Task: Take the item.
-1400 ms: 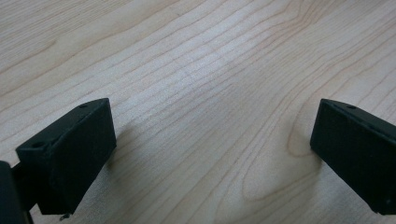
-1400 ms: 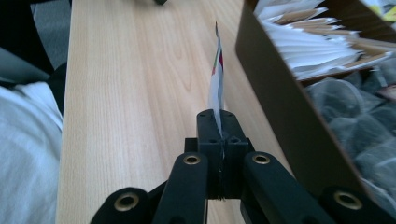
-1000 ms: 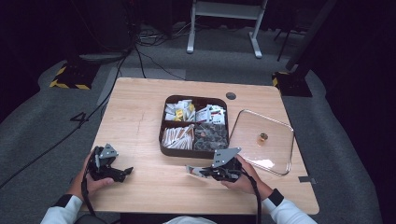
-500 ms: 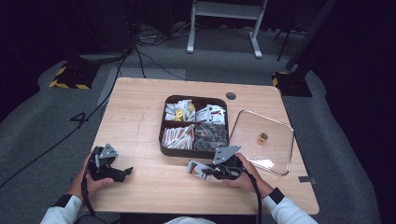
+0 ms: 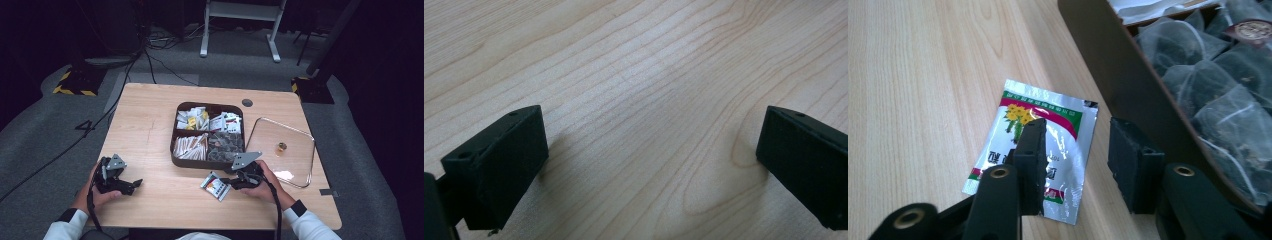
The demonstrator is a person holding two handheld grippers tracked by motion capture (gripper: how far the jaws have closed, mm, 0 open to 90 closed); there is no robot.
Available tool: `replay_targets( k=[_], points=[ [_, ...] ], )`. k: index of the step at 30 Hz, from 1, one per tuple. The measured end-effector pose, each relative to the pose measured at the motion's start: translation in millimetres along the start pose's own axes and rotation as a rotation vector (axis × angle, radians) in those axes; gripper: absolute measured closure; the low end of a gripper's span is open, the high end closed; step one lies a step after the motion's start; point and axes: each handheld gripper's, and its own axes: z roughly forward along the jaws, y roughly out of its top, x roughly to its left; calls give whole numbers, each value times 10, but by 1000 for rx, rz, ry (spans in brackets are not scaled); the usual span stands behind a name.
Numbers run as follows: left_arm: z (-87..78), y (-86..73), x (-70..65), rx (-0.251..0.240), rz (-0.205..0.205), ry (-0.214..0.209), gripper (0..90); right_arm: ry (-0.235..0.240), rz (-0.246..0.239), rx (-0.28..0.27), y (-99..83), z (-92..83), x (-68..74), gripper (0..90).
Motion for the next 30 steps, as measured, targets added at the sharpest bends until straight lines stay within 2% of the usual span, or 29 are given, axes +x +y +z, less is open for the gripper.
replay_targets(
  k=[7, 16, 20, 23, 24, 26, 30],
  points=[
    [-1, 0, 1, 1, 1, 0, 5, -8, 7, -30, 12, -90, -22, 554],
    [0, 0, 1, 1, 1, 0, 5, -18, 18, -91, -2, -307, -60, 402],
    [0, 0, 0, 0, 0, 0, 5, -71, 39, -117, -21, -431, -118, 336],
    [0, 0, 1, 1, 1, 0, 5, -91, 49, -130, -30, -483, -158, 330],
    [-1, 0, 1, 1, 1, 0, 5, -119, 66, -143, -45, -534, -200, 318],
    [0, 0, 0, 0, 0, 0, 5, -133, 83, -156, -64, -580, -242, 316],
    [-1, 0, 1, 1, 1, 0, 5, -169, 91, -163, -96, -644, -296, 303]
  ],
)
